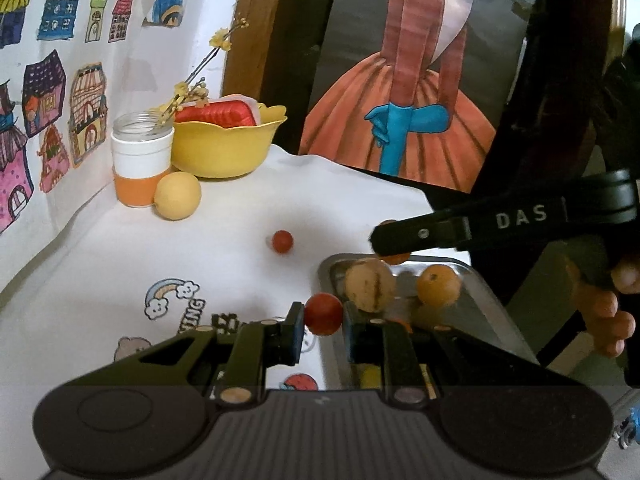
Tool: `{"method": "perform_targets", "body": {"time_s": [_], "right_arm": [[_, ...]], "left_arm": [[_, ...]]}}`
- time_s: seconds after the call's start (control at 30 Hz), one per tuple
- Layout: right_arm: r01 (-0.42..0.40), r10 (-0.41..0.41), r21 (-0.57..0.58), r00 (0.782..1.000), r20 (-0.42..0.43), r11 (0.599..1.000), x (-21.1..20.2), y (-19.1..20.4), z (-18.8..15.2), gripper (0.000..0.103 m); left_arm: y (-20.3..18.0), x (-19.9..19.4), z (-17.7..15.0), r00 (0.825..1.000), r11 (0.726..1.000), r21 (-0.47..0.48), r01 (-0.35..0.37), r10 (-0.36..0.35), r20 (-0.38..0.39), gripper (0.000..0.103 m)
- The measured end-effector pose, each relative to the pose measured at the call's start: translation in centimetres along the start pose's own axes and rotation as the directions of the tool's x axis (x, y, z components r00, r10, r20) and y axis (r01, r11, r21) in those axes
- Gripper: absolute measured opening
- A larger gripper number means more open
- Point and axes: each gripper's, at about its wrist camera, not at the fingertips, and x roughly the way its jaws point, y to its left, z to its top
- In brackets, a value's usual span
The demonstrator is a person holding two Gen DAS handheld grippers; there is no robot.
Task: Organize fruits
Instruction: 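Carry both cherry tomatoes over the tray with the left and right tools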
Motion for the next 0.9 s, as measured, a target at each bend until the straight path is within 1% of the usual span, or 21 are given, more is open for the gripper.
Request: {"method": "perform_targets", "body": {"time_s": [0.2, 0.5, 0.67, 0.9], "right_arm": [[0.004, -0.004, 0.024, 0.999, 0.034, 1.000, -3.1, -0.6, -2.2, 0.031], [0.012, -0.013, 0.028, 0.998, 0.055, 1.000, -6.5, 0.0, -5.5, 0.031], [0.047, -0.046, -0.015, 0.996, 0.079, 0.999, -7.9, 0.9, -7.4, 0.031], [0.055, -0.051, -0.038, 0.994, 0.098, 0.998, -9.2, 1.5, -10.3, 0.031]], "left_arm": [[-1.0, -1.7, -1.2, 1.000, 1.000, -0.005, 0.028, -0.028, 0.001, 0.022], [-2.5, -4.4, -2.7, 0.999, 0.999, 0.011, 0.047, -0.047, 0.004, 0.022], [-3.0, -5.4, -3.3, 0.999, 0.999, 0.016, 0.042, -0.042, 0.005, 0.022], [-3.7, -5.9, -4.3, 0.999, 0.999, 0.015, 0.041, -0.041, -0.013, 0.022]]}}
